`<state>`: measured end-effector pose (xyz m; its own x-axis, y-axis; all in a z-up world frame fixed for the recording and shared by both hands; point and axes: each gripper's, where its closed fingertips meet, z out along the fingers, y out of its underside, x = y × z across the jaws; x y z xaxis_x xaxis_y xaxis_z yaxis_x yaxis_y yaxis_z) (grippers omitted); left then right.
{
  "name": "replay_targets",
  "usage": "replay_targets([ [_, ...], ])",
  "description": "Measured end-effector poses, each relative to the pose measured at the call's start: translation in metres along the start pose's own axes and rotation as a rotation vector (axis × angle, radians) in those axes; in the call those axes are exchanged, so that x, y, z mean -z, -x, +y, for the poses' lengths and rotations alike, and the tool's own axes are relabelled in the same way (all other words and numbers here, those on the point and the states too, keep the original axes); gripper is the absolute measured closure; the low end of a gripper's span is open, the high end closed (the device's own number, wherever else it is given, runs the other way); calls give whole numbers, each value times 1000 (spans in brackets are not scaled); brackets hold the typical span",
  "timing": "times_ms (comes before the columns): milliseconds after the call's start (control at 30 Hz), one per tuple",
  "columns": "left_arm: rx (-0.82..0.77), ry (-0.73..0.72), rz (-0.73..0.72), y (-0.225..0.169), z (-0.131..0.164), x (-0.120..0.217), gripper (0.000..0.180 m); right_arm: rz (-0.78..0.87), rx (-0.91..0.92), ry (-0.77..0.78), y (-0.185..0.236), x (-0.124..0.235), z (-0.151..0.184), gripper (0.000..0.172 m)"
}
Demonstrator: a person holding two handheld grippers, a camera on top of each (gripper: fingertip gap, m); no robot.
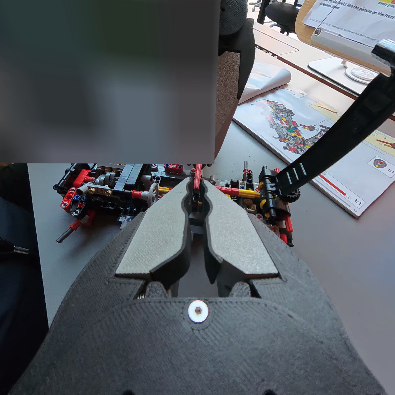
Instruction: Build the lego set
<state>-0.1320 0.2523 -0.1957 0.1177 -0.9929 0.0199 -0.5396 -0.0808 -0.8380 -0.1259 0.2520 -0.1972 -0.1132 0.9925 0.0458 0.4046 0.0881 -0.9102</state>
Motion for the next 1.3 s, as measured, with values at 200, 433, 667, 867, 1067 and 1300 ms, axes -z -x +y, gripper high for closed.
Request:
replay_targets([
  [200, -33, -13, -11, 1, 0, -1, 170, -2, -4, 3, 0, 0, 0, 168],
  [433, -6, -41, 4, 1, -1, -3, 171, 10, 9, 7, 0, 0, 1, 168],
  [667, -6, -51, 3, -1, -5, -8, 171, 16, 20, 6, 0, 0, 1, 168],
  [867, -10, -45, -17, 1, -5, -8, 170, 7, -5, 2, -2, 0, 1, 169],
  [1067, -33, -4, -36, 3, 0, -5, 168, -7, -12, 0, -1, 0, 0, 169],
  [1300, -46, 7, -32, 2, 2, -6, 175, -8, -10, -1, -1, 0, 0, 169],
])
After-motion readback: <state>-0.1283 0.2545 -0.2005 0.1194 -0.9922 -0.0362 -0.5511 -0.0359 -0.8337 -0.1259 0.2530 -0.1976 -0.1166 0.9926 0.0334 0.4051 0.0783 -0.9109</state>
